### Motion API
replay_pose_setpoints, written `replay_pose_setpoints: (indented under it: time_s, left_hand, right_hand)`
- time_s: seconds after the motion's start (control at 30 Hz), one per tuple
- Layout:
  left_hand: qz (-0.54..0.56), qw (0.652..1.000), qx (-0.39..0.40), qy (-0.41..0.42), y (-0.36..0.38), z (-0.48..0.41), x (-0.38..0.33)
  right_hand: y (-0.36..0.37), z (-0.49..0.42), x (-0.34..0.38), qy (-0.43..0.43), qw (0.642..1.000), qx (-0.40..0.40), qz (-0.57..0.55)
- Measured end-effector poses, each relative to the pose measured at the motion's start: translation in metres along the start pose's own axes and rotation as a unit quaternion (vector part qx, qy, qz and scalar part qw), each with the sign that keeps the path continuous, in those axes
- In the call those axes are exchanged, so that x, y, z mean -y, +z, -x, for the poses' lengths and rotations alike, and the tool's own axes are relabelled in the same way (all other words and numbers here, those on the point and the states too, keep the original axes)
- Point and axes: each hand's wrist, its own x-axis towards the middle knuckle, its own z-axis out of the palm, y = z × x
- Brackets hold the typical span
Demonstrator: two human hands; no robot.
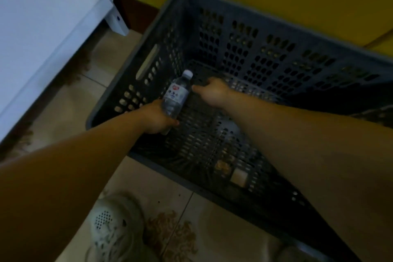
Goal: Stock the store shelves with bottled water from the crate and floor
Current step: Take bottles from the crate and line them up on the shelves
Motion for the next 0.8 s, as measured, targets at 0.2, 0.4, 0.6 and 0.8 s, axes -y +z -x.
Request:
replay_pose_setpoints:
  time_s: [0.2,0.4,0.6,0.8]
  left_hand:
    - [-0.052,0.998,0.024,-0.017,-0.008,-0.034,0.007]
    - [-0.093,0.993,0.067,-0.002,-0.003,-0.037,0.012]
    - [-0.088,0.994,0.06,-0.018,-0.001,-0.036,0.015]
    - [0.154,0.985,0.063,0.04,-0.01,0.0,-0.002]
  right_hand:
    - [0.067,-0.061,0.009,0.077,0.971,0.02,-0.227]
    - [0.093,-0.076,0.002,0.118,0.932,-0.059,-0.339]
    - [0.099,-0.068,0.002,0.132,0.908,-0.001,-0.398]
    - [0.045,0.007,0.0,0.021,0.889,-0.07,-0.451]
